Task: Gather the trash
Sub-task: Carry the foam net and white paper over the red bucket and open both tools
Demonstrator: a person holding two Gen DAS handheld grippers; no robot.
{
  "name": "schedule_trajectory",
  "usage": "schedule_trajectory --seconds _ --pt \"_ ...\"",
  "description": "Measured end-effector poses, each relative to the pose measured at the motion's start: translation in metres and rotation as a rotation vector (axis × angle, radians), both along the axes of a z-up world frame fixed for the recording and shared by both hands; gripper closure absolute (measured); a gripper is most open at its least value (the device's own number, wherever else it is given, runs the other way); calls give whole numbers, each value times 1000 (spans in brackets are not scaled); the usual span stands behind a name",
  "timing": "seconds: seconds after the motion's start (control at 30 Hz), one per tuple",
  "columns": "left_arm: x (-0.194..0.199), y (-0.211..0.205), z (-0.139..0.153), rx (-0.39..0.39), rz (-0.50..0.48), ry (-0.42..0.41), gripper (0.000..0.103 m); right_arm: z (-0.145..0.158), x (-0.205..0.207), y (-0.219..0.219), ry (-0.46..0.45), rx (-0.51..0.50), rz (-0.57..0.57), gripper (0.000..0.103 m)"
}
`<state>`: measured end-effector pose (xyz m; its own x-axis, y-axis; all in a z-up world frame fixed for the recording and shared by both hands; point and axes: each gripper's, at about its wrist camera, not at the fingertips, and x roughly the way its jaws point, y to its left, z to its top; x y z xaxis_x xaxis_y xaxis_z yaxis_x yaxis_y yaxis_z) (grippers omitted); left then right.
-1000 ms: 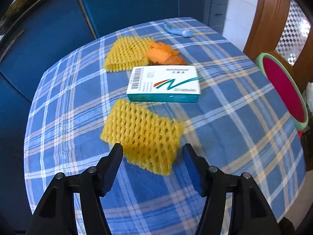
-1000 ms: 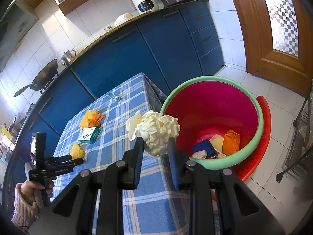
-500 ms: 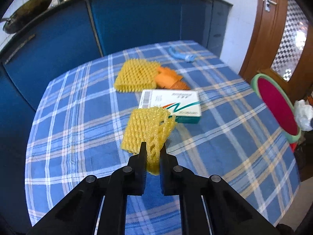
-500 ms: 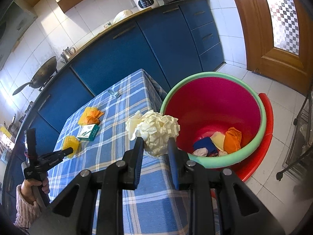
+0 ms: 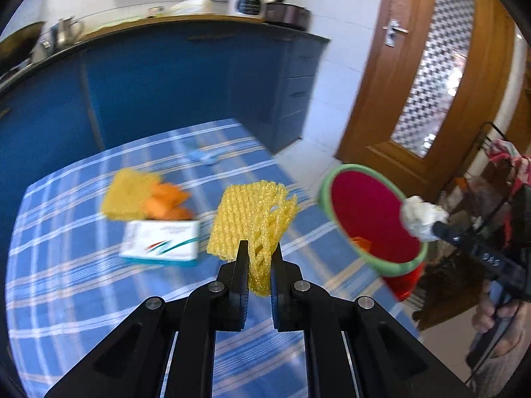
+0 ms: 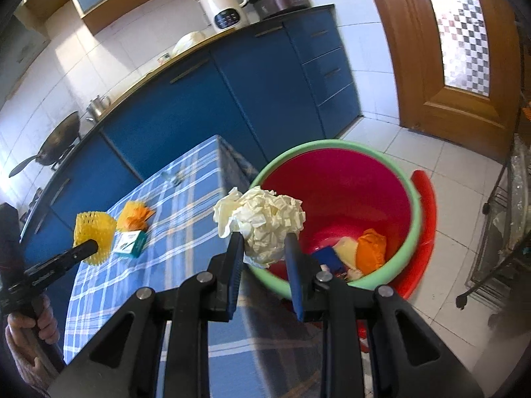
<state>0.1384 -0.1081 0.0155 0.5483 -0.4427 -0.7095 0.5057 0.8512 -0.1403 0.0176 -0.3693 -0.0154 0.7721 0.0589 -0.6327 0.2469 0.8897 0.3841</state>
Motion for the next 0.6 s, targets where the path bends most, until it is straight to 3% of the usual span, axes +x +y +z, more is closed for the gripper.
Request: schedule_trajectory --seconds 0.23,0.6 --pt "7 -66 -5 -33 -97 31 93 -9 3 -23 33 -19 -47 75" --pt "22 -149 -41 -49 -196 135 93 -30 13 -55 90 -8 -100 73"
